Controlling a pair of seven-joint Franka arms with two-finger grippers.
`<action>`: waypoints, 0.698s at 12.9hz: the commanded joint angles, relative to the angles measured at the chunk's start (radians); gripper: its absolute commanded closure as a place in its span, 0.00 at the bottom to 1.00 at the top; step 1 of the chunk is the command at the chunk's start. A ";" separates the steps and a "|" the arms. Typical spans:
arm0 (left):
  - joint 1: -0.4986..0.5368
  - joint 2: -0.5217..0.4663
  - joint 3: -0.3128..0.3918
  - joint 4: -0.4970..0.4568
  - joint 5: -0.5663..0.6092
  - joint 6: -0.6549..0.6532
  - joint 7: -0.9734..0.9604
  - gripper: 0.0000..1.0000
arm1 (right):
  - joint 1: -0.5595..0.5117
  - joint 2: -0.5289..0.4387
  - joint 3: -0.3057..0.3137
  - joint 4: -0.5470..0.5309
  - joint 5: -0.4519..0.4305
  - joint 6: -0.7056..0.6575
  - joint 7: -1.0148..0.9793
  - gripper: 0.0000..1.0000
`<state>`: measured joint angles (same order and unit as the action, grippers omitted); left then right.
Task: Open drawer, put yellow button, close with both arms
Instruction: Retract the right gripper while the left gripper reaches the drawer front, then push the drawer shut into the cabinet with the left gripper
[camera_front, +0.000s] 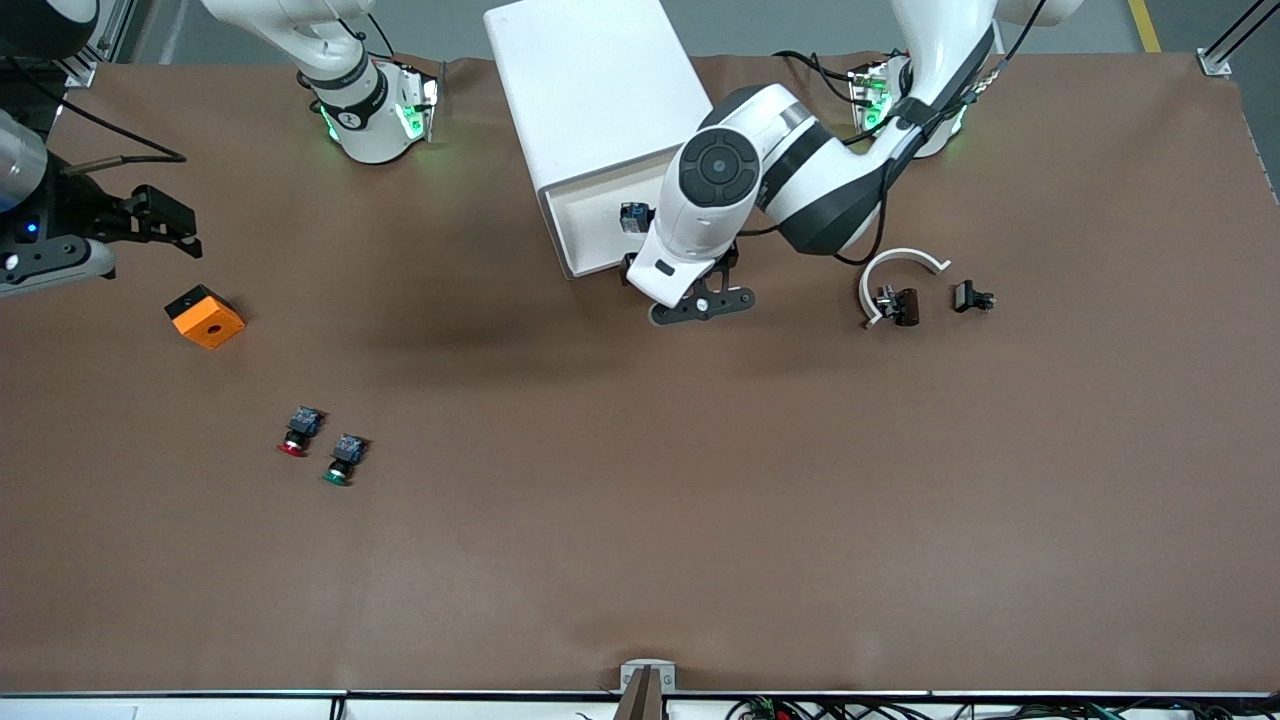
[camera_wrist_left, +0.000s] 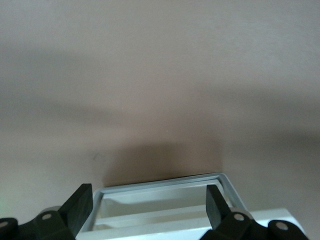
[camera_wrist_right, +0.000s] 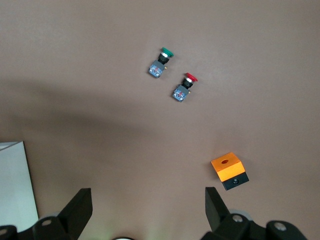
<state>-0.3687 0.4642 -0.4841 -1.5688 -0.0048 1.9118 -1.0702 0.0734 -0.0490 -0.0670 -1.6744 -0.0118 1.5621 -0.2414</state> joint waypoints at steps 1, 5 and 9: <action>-0.019 0.022 -0.001 0.004 0.049 -0.008 -0.138 0.00 | -0.035 -0.011 0.018 -0.018 0.012 0.042 0.086 0.00; -0.071 0.028 -0.002 -0.014 0.085 -0.008 -0.146 0.00 | -0.032 -0.037 0.022 -0.024 0.010 0.059 0.241 0.00; -0.114 0.027 -0.004 -0.014 0.086 -0.010 -0.126 0.00 | -0.037 -0.048 0.019 0.060 0.012 -0.038 0.244 0.00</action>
<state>-0.4640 0.4975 -0.4849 -1.5826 0.0645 1.9100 -1.1992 0.0583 -0.0800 -0.0593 -1.6614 -0.0118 1.5881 -0.0110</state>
